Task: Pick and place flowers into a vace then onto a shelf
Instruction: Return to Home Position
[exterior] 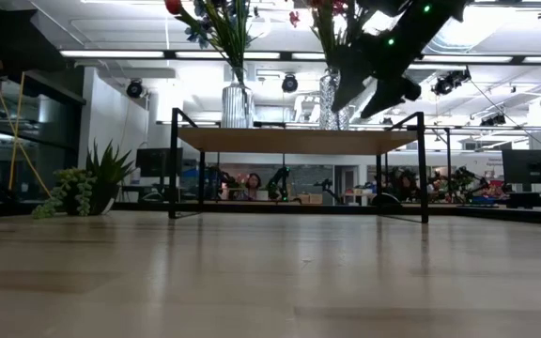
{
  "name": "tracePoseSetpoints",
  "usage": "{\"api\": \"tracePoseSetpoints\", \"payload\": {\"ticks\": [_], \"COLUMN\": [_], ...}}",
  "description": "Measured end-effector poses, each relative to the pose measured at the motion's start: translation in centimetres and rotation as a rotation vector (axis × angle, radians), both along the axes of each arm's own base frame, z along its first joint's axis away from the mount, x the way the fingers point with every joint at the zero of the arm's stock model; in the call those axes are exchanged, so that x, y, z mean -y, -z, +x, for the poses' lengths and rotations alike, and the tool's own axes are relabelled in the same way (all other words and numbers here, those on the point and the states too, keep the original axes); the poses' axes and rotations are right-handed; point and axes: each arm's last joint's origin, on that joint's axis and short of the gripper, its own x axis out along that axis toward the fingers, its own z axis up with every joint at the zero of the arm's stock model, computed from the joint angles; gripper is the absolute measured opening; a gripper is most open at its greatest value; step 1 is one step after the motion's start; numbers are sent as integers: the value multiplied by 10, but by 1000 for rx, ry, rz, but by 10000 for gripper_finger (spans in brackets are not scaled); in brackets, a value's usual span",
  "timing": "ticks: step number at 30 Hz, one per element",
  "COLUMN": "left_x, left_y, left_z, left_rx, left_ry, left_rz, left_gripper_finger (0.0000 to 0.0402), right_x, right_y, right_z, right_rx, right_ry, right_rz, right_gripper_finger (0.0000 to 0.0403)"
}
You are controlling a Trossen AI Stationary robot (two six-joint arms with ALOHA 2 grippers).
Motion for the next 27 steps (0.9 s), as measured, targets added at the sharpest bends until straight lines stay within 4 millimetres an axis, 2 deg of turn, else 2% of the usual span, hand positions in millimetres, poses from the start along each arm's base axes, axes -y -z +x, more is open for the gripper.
{"api": "tracePoseSetpoints", "payload": {"ticks": [11,20,27], "left_x": [0,0,1], "left_y": [0,0,-2], "left_z": [0,0,1], "left_rx": [1,3,24], "left_ry": [-1,-6,-7], "left_rz": [1,-1,-27], "left_gripper_finger": [330,330,330], "right_x": [-35,-72,-102], "right_y": [-13,-26,-42], "right_z": [-15,-23,-40], "right_rx": [-9,78,160], "right_ry": [-68,-180,-308], "right_rz": [12,36,56], "right_gripper_finger": [360,360,360]}}
